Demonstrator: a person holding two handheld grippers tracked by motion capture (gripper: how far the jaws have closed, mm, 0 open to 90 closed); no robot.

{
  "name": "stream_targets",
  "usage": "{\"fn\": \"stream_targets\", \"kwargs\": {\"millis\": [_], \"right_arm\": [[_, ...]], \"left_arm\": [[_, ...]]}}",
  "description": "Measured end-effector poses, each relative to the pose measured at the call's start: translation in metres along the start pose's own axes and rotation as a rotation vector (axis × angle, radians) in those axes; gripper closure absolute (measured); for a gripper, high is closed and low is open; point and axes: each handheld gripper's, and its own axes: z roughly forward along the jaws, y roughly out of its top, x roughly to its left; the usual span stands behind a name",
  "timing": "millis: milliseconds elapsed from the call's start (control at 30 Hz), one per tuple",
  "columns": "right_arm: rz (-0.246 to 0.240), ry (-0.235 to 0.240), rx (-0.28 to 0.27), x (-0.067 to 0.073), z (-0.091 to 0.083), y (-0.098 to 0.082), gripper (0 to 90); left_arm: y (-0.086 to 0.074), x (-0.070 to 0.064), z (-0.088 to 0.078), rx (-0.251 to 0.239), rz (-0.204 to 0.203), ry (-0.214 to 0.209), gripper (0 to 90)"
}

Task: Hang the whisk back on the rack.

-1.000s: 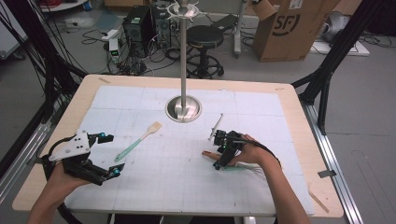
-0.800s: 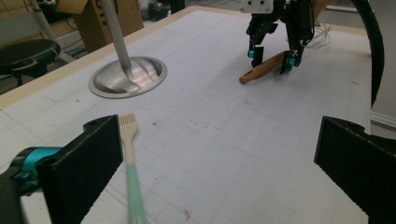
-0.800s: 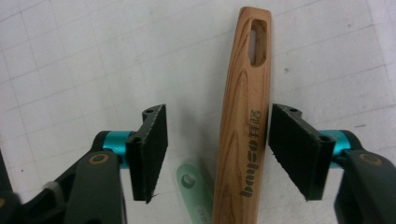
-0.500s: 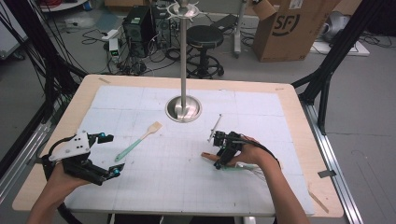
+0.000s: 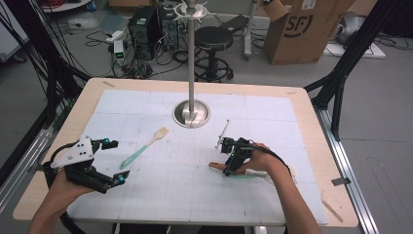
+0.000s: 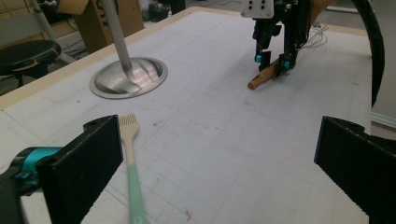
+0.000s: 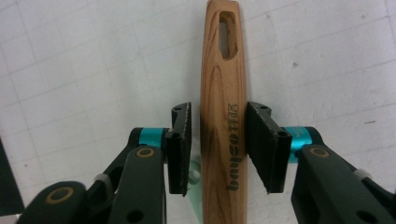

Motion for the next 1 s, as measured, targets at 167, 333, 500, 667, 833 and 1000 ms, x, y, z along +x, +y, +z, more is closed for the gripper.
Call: {"fn": "stream_targets", "kwargs": {"millis": [167,333,500,667,833,1000], "right_arm": [[-0.029,-0.044,0.027,0.003,0.0,0.002,66.9],[-0.038,-0.041,0.037,0.008,0.0,0.003,67.8],[-0.062,-0.042,0.017,0.01,-0.005,0.002,67.9],[-0.066,-0.043,-0.061,0.013,-0.021,-0.005,68.0],[-0.058,-0.044,-0.119,0.014,-0.033,-0.012,68.0],[-0.038,-0.049,-0.2,0.016,-0.049,-0.021,68.1]], "left_arm": [[0.0,0.0,0.0,-0.002,-0.002,-0.001,1.7],[0.0,0.0,0.0,-0.004,-0.002,-0.001,1.6],[0.0,0.0,0.0,0.0,-0.002,-0.002,1.7],[-0.001,0.001,0.0,0.001,-0.002,0.0,1.6],[-0.001,0.0,0.001,0.004,-0.001,-0.003,1.7],[-0.001,0.0,0.001,0.005,-0.003,-0.002,1.7]]}}
